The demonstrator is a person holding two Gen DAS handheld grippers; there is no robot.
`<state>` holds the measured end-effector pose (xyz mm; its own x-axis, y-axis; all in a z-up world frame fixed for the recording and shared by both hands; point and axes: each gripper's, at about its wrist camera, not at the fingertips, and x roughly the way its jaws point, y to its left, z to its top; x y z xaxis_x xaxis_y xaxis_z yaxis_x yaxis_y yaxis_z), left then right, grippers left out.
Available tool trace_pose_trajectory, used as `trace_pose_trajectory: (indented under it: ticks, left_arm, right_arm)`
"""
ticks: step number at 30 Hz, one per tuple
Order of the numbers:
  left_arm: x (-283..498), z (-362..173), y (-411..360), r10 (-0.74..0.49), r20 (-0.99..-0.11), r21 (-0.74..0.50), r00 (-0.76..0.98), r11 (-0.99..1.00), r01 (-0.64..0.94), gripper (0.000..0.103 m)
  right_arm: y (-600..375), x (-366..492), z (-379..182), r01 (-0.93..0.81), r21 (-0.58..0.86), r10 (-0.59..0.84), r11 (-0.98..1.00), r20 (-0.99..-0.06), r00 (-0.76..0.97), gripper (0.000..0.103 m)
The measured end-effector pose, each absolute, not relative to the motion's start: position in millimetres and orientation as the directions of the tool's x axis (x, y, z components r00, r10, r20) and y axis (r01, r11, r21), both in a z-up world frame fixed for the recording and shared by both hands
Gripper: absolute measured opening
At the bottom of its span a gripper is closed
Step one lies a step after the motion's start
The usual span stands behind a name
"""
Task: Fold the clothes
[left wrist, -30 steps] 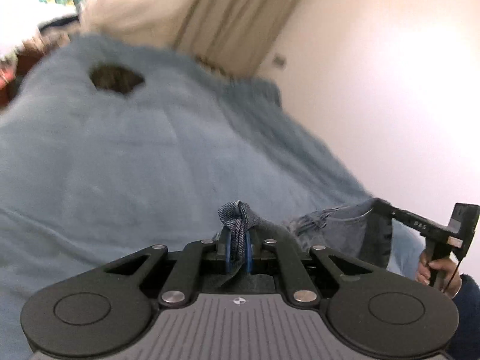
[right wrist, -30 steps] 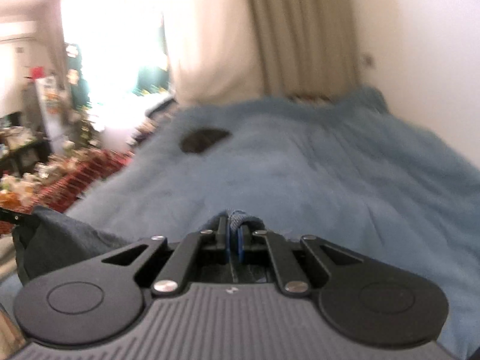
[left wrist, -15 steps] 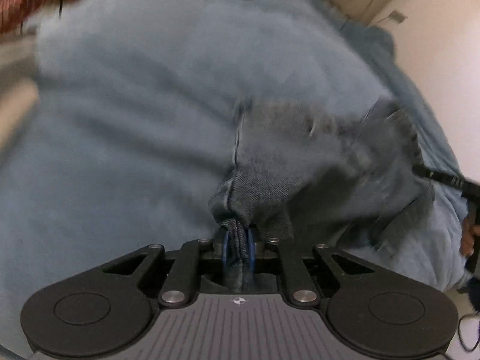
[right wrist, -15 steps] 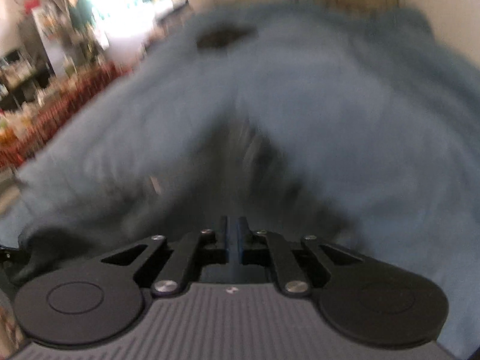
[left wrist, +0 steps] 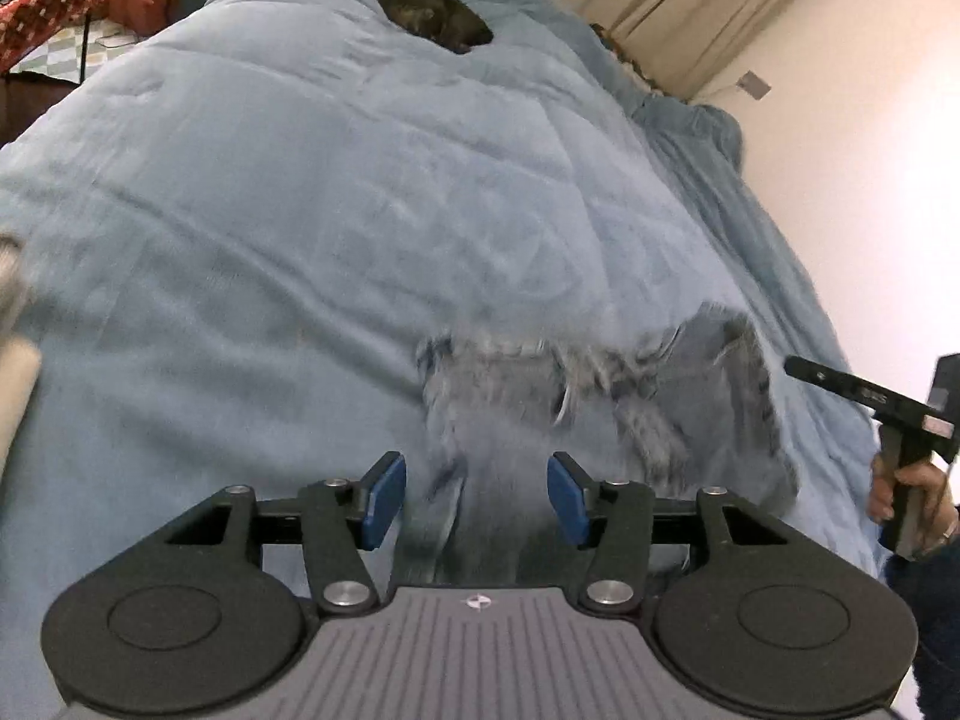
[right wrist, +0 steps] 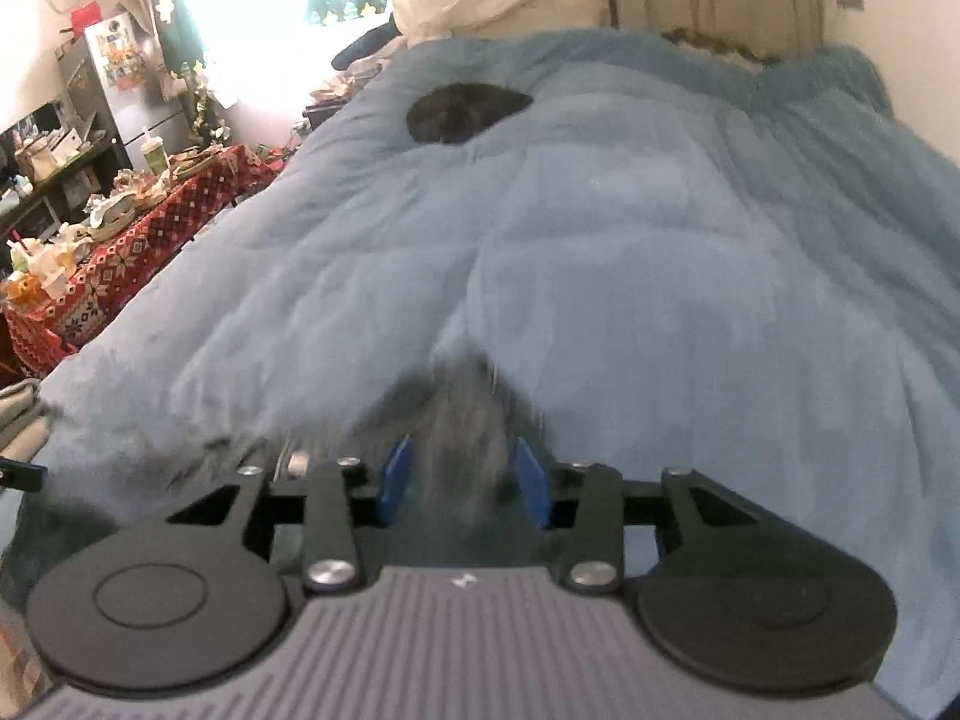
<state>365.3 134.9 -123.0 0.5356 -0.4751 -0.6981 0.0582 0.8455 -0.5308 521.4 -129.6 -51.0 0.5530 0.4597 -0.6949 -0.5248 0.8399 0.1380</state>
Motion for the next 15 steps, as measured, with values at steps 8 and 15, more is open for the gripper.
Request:
trace_pose_trajectory:
  ticks: [8,15]
  left_arm:
    - [421,-113,122,-0.505,-0.680,-0.543,0.531,0.834,0.098,0.067]
    - [466,-153,93,-0.512,-0.760,-0.503,0.400,0.854,0.137,0.067]
  right_arm:
    - [-79,604,-84,-0.528,0.238,0.475,0.815,-0.797,0.373,0.050]
    - [-112,545,-113,-0.601,0.205,0.459,0.773,-0.835,0.304,0.013]
